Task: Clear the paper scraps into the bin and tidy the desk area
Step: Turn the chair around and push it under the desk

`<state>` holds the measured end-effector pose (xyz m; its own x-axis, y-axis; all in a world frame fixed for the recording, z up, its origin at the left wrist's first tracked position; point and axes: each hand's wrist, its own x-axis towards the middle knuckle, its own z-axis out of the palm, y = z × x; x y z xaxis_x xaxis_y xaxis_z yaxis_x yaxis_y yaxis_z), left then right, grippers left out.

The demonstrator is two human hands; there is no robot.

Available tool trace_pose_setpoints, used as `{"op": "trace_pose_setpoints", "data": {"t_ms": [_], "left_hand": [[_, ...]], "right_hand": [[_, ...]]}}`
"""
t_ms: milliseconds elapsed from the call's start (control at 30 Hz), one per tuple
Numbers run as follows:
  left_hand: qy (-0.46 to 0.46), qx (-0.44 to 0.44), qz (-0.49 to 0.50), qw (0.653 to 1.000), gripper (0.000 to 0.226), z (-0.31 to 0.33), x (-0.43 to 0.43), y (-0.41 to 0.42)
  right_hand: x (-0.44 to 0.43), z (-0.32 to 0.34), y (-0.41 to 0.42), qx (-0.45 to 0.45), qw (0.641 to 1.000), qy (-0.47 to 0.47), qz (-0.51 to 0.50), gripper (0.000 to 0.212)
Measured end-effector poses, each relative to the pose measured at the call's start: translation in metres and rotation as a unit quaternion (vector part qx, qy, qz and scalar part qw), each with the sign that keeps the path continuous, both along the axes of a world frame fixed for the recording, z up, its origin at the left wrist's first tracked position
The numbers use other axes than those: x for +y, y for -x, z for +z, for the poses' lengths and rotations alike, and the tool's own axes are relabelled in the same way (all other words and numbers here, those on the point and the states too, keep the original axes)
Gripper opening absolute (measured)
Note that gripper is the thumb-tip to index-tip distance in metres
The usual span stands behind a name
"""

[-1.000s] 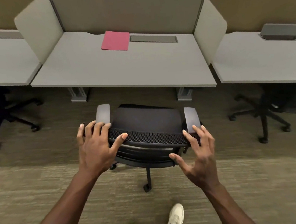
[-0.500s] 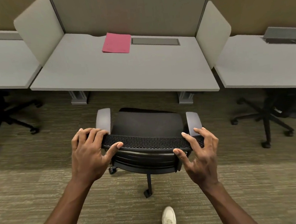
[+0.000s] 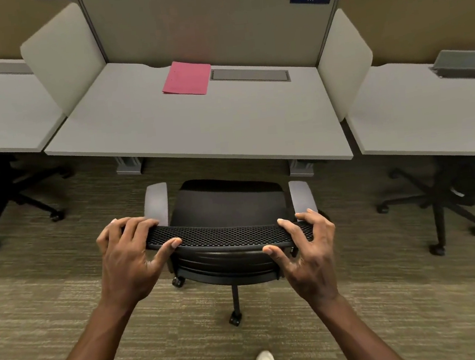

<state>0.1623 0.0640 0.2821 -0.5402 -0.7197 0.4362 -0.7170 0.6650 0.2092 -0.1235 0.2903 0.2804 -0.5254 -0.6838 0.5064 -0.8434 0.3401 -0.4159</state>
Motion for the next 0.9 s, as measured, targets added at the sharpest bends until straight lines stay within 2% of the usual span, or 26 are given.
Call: {"op": "trace_pose_setpoints", "data": {"t_ms": [400,900], "left_hand": [[-0.009,-0.004,0.039,0.999,0.061,0.0,-0.028,0.049],[-0.01,-0.011,0.049,0.999,0.047,0.0,-0.11,0.087]], "right_hand": [[-0.049,-0.004,0.056,-0.032,0.999,0.01,0.032,0.062],[-0.125,-0.002,0.094,-0.045,0.998,0.016,0.047,0.064]]}}
